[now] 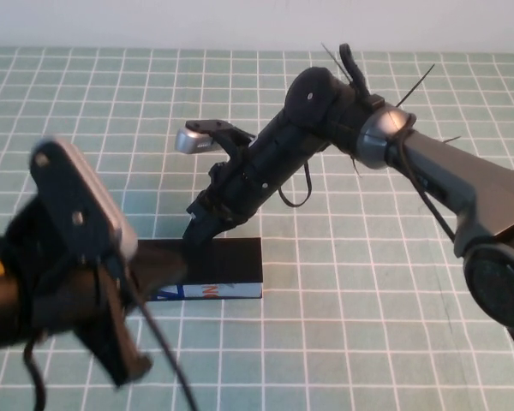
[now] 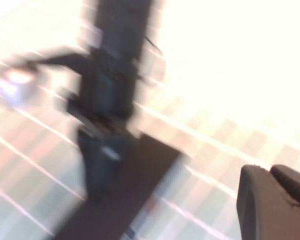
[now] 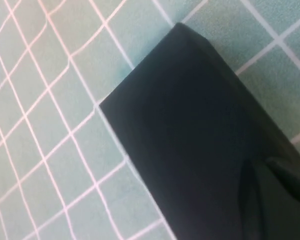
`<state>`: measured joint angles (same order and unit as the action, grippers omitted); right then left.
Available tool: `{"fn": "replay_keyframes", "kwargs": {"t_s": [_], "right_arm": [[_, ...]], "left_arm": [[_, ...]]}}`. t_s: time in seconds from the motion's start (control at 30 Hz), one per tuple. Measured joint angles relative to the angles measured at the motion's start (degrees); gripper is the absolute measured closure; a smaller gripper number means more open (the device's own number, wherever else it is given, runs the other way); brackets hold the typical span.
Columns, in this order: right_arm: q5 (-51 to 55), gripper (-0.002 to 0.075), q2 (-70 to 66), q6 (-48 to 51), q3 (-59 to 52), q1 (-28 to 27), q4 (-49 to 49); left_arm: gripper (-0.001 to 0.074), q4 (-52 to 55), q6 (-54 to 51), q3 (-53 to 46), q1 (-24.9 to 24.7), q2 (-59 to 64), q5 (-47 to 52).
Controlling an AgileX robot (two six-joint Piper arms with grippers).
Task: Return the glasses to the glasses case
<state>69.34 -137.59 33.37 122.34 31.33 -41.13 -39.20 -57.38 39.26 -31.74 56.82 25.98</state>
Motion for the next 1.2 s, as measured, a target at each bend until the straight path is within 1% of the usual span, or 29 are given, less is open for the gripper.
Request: {"fn": "replay_keyframes", "kwargs": {"t_s": [0.1, 0.17, 0.23, 0.33, 0.43, 0.53, 0.6, 0.73, 0.87, 0.97, 1.03, 1.2], "right_arm": [[0.3, 0.0737, 3.0, 0.3, 0.4, 0.1, 2.1], [0.3, 0.0737, 6.6, 0.3, 0.9, -0.1, 2.9], [0.4, 0.0737, 10.9, 0.3, 1.4, -0.1, 4.4], [0.9, 0.0737, 17.6, 0.3, 1.7, -0.1, 7.6], [1.5, 0.0737, 23.9, -3.2, 1.8, -0.1, 14.3], [2.2, 0.0737, 29.2, -9.4, 1.7, -0.1, 25.4], [2.3, 0.0737, 32.8, -12.3, 0.5, -0.4, 32.4], [2.4, 0.0737, 40.3, -16.6, -4.5, -2.9, 37.5], [-3.6, 0.0737, 50.1, -19.0, -13.5, -6.5, 38.1], [-11.8, 0.0737, 59.1, -19.8, -23.0, -8.7, 38.1], [-18.8, 0.0737, 66.0, -19.8, -31.3, -9.4, 38.0], [-36.3, 0.0737, 83.8, -19.9, -54.1, -9.6, 36.2]], "left_arm": [[0.0733, 5.2, 0.2, 0.0, 0.0, -0.8, 9.8], [0.0733, 10.6, 2.1, 0.0, 0.0, -0.8, 17.4], [0.0733, 17.4, 6.4, 0.9, 0.6, -0.8, 24.4], [0.0734, 28.5, 15.0, 3.1, 3.1, -1.1, 30.7], [0.0733, 39.2, 26.3, 5.4, 6.2, -2.9, 30.7], [0.0734, 48.6, 38.0, 6.4, 10.1, -6.9, 25.5], [0.0733, 52.3, 42.3, 6.6, 12.9, -10.5, 22.4], [0.0734, 54.8, 45.6, 6.6, 17.7, -18.8, 19.2], [0.0733, 54.9, 46.0, 6.6, 18.5, -24.8, 18.7], [0.0733, 54.9, 46.1, 6.6, 18.7, -28.1, 18.7], [0.0734, 54.3, 46.1, 6.6, 18.7, -29.9, 18.7], [0.0734, 46.9, 45.7, 3.4, 18.7, -32.4, 17.9]]}}
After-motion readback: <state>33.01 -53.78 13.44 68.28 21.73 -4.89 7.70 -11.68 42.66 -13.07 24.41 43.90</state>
